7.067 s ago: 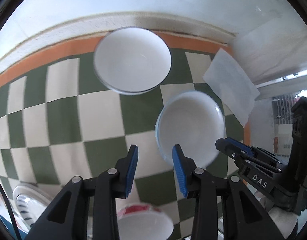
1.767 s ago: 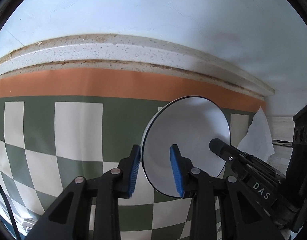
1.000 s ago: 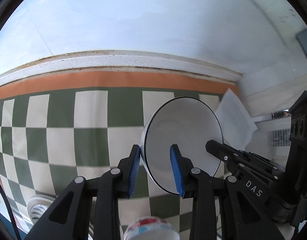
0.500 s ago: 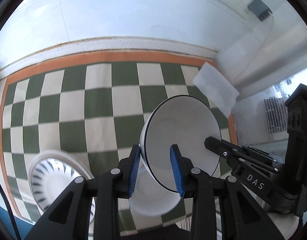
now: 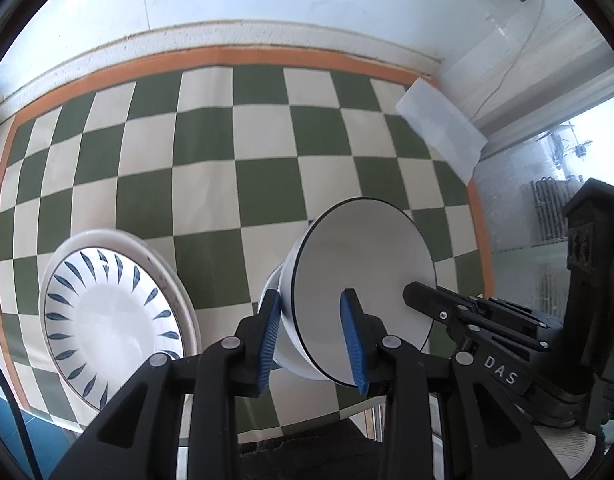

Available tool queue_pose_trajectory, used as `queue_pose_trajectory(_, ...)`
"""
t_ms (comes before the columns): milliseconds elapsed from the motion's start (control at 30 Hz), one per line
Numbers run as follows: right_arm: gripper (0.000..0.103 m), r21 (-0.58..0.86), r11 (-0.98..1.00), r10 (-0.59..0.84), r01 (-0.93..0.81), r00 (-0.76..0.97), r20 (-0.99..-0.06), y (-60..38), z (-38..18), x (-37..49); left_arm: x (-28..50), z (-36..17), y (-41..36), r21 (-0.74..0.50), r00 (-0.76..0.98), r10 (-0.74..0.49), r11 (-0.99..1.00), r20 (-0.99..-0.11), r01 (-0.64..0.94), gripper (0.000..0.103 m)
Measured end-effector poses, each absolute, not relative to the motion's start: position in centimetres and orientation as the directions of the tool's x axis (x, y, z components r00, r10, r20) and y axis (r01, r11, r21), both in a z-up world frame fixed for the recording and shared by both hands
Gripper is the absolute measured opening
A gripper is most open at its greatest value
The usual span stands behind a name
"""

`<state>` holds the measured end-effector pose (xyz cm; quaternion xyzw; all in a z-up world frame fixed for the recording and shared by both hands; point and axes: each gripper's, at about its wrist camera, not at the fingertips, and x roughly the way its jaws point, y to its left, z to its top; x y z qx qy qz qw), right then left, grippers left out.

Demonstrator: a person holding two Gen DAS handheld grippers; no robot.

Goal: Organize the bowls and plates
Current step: 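Lower the nested bowls onto the cloth and open both tools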

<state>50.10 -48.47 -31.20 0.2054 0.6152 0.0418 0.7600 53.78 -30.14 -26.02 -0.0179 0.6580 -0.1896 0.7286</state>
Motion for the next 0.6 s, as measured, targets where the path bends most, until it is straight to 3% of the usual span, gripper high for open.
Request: queue_pose_trajectory(600, 0.01, 0.325, 0.931, 0.301, 0.165, 0.152, -0.941, -47.4, -33.7, 50.5, 52.7, -29.5, -29.7, -0.252, -0.026, -0.253, 0.943, -0.967, 0.218, 0.028)
